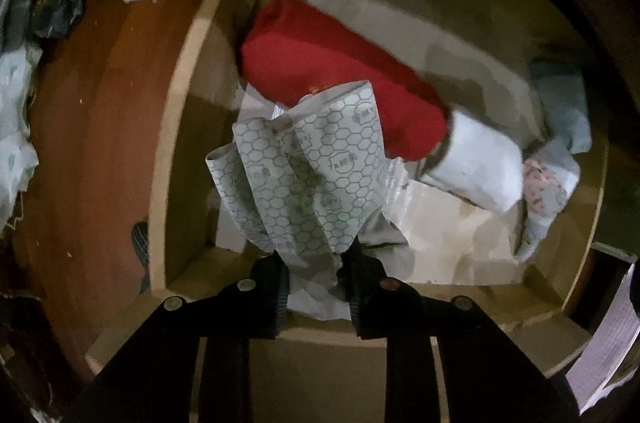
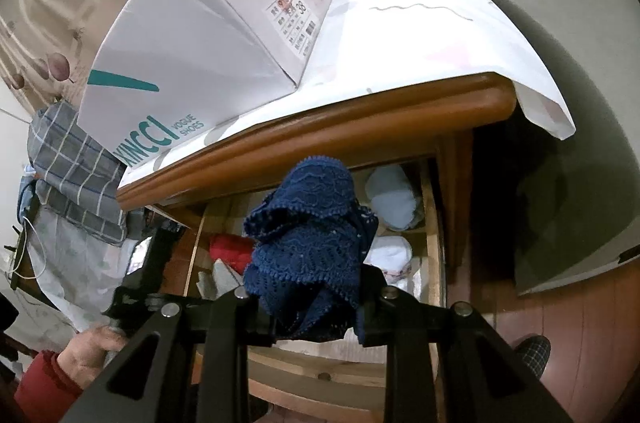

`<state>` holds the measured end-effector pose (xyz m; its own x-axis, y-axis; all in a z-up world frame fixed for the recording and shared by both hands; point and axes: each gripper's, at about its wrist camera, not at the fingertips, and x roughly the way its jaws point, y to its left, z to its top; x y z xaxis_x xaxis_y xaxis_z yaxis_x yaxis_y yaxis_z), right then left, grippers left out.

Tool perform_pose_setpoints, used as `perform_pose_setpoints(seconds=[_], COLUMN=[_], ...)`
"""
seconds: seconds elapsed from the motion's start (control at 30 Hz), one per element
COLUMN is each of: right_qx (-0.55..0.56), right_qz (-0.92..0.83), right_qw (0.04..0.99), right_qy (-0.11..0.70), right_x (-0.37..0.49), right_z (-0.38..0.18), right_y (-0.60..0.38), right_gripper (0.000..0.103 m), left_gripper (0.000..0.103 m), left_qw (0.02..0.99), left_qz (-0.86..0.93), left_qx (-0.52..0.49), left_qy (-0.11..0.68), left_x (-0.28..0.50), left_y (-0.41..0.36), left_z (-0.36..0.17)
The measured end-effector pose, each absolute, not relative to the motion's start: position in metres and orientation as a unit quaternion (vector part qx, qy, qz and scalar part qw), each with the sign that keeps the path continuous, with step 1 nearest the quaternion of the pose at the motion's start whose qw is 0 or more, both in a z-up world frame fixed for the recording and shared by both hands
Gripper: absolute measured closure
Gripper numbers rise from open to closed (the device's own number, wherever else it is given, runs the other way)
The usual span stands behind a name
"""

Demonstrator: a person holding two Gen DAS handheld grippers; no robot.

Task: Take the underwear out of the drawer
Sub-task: 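Grasp the hexagon-print cloth with the left tool while the right tool holds navy cloth, then carry the hexagon-print cloth in the left tool over the white box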

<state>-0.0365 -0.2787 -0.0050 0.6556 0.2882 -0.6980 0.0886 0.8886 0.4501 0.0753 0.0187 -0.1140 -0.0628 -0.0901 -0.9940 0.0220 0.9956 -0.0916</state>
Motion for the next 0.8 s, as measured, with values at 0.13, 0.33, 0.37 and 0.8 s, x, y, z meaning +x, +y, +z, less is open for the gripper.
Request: perform_pose_setpoints(seconds=[0.13, 0.33, 0.37, 0.8], right_qx=[0.218, 0.195, 0.194, 0.179], right_qz=[0.049, 0.037, 0.037, 0.027], right_qw=[0.883, 0.886, 0.885, 0.883], right_qy=[0.413, 0.42, 0.422, 0.432], right_x=[-0.036, -0.036, -0.036, -0.033], right_z=[-0.006, -0.008, -0.009, -0.013], right_y=[-0.276, -0.271, -0.27, -0.263], right_gripper=[0.077, 0.078, 0.077, 0.077], left_gripper=[0.082, 0.082, 0.082, 0.083], left_qw=[0.711, 0.754, 0.76, 0.842], left_qz=[-0.059, -0.085, -0.087, -0.116], left_qx=[-0.008, 0.016, 0.018, 0.065], left_qy=[0.701, 0.651, 0.644, 0.523], left_x=[0.06, 0.042, 0.039, -0.004], left_y=[0.016, 0.021, 0.02, 0.032], left_z=[-0.089, -0.045, -0.036, 0.068])
